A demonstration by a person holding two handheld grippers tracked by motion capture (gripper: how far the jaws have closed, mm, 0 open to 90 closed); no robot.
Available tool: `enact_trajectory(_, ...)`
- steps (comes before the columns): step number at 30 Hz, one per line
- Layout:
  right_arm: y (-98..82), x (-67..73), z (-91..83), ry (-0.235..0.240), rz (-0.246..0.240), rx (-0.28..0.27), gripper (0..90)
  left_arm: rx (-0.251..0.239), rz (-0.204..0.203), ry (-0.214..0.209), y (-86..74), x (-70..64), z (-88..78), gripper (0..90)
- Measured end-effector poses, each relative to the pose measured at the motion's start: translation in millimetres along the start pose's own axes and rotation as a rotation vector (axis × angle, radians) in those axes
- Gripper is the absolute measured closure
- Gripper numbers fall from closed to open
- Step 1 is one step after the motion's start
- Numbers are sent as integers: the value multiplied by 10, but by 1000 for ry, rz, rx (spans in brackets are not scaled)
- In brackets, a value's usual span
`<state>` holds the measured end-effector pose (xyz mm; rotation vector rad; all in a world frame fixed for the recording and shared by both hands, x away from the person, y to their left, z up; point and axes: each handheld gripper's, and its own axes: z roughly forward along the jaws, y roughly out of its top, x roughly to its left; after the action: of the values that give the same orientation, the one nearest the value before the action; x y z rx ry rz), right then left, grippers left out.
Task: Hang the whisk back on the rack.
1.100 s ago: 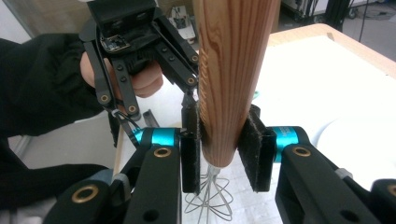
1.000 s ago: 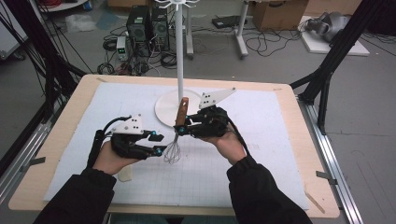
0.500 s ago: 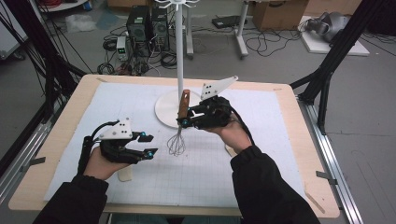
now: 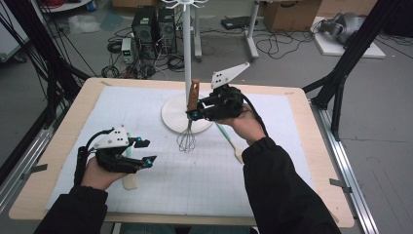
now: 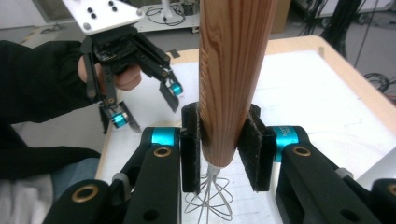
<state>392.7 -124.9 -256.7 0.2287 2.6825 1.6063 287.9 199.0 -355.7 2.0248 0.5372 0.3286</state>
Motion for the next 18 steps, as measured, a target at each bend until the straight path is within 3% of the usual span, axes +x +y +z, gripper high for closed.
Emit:
enact_trajectory(10, 156, -129, -4, -18, -8, 22, 713, 0, -13, 29, -35, 29, -33, 374)
enact_trajectory(18, 313, -222, -53, -41, -17, 21, 713, 2, -17, 28, -55, 54, -28, 367)
